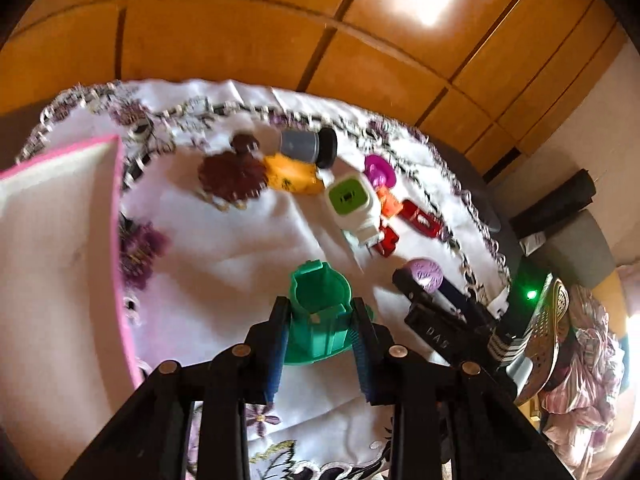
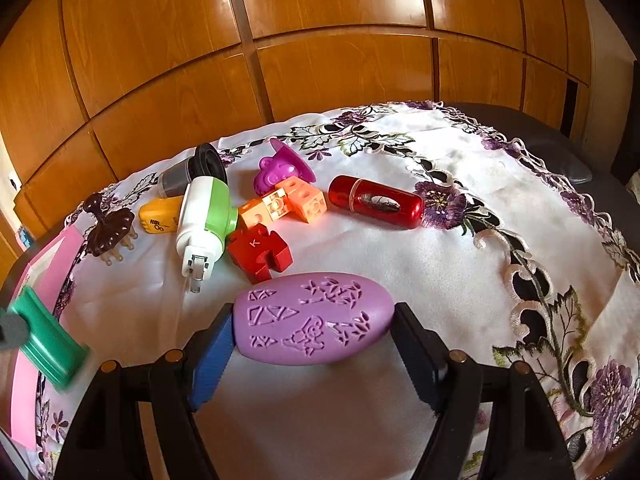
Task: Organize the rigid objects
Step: 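Carry the green stand into the pink box and open the left tool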
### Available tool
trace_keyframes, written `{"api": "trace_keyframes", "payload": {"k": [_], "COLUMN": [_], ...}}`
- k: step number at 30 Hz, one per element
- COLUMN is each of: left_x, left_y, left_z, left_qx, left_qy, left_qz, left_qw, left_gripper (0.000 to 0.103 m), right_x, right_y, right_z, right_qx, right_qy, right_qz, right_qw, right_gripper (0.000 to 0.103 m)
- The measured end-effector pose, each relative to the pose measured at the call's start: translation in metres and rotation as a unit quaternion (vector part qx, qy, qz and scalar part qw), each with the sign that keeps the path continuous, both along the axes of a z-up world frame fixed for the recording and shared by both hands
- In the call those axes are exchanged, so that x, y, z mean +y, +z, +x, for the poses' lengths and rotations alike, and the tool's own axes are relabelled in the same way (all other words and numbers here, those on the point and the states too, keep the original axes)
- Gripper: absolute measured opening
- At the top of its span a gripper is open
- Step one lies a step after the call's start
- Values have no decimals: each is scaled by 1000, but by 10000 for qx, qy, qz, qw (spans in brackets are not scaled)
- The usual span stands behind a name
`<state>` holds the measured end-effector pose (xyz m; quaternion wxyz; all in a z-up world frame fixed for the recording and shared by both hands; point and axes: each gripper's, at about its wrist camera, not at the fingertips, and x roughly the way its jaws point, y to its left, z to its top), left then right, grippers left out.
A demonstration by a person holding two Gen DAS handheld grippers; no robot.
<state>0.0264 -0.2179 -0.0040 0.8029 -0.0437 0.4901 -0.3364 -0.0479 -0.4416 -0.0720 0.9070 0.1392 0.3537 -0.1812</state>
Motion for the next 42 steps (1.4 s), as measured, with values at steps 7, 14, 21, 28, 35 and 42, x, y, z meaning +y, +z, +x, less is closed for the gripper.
{"api": "trace_keyframes", "payload": {"k": [7,14,21,28,35,42], "left_x": [50,123,164,179,186,195], "left_y": [24,31,10,-16,-27,-25], "left_z": [19,58,108,147,170,173], "left_qx": [-361,-538,-531,-507,-602,-614], "left_qy": [479,1304,1748,2009,2245,2462], "left_qz": [-59,122,459,948,1267,1197], "left_qw": [9982,9899,9821,9737,9643,9598], "left_gripper": [30,30,30,30,30,36], "right_x": [1,1,2,2,2,2], "right_y": [0,0,0,-1,-1,-1], "right_z": [0,0,0,0,-1,0], "right_qx": [25,43,58,51,44,53], "right_qy": [9,21,24,34,48,49], "right_qz": [-52,-96,-147,-183,-189,-212], "right_qw": [10000,9999,9999,9998,9998,9997], "right_gripper": [78,78,78,78,78,78]}}
